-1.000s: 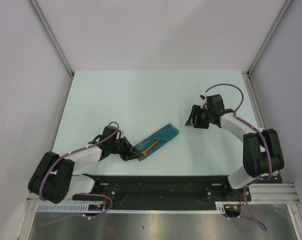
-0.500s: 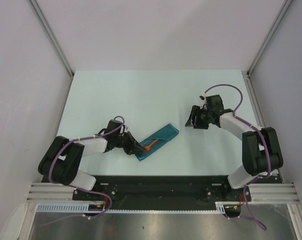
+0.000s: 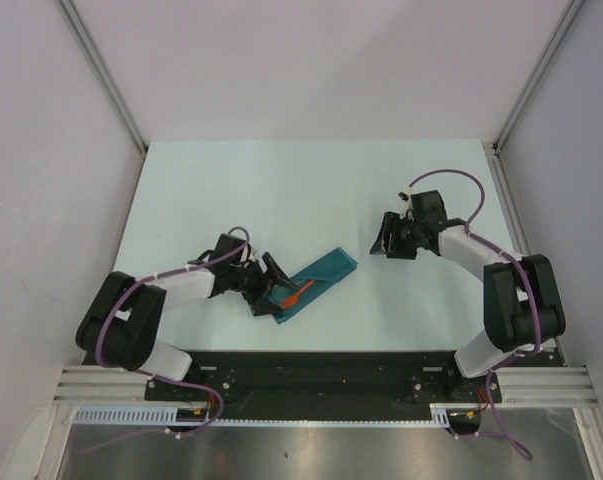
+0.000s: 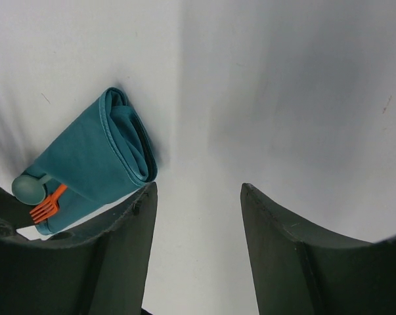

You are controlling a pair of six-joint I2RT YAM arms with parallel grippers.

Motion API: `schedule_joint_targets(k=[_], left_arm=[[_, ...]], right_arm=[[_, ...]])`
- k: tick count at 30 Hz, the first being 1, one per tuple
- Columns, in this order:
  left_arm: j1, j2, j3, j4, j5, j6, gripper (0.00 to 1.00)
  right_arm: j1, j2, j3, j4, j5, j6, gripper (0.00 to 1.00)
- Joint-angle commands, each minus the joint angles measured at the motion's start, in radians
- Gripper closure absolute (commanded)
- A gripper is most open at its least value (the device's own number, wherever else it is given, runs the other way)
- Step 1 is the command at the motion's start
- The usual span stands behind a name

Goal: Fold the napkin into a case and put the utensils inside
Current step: Insert the fork into the folded napkin, then reset both arms

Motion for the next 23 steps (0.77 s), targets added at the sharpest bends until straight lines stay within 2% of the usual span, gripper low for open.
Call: schedule_joint_targets(k=[1, 3, 6, 8, 11, 13, 15, 16, 17, 20, 23], left_arm=[[0.006, -0.098, 0.059, -0.161, -0.074, 0.081, 0.14], [0.006, -0.133, 0.062, -0.193, -0.088, 0.09, 0.12], [0.006, -0.225, 0.065, -0.27, -0.112, 0.13, 0.03], [0.006, -0.307, 0.064, -0.328, -0.125, 0.141, 0.03], [-0.002, -0.429, 0.071, -0.327, -0.136, 0.188, 0.01], [-0.045, -0.481, 0.117, -0.273, -0.195, 0.253, 0.0], [-0.149, -0.505, 0.198, -0.239, -0.281, 0.338, 0.0], [-0.192, -0.497, 0.232, -0.241, -0.368, 0.366, 0.0], [-0.265, -0.464, 0.289, -0.245, -0.399, 0.389, 0.0], [-0.354, -0.425, 0.323, -0.204, -0.456, 0.439, 0.0], [-0.397, -0.439, 0.291, -0.094, -0.456, 0.442, 0.0]], right_arm=[[0.017, -0.07, -0.026, -0.014, 0.074, 0.019, 0.41], [0.037, -0.088, -0.025, -0.045, 0.125, 0.021, 0.41], [0.06, -0.128, -0.025, -0.109, 0.217, 0.028, 0.39], [0.074, -0.156, -0.023, -0.16, 0.274, 0.027, 0.38], [0.135, -0.22, -0.02, -0.227, 0.341, 0.016, 0.32], [0.204, -0.269, -0.032, -0.259, 0.408, 0.018, 0.28], [0.28, -0.352, -0.067, -0.247, 0.439, 0.027, 0.21], [0.302, -0.38, -0.086, -0.226, 0.439, 0.033, 0.18], [0.318, -0.442, -0.109, -0.201, 0.426, 0.036, 0.1], [0.336, -0.516, -0.184, -0.115, 0.366, 0.074, 0.01], [0.338, -0.584, -0.194, -0.089, 0.363, 0.125, 0.0]])
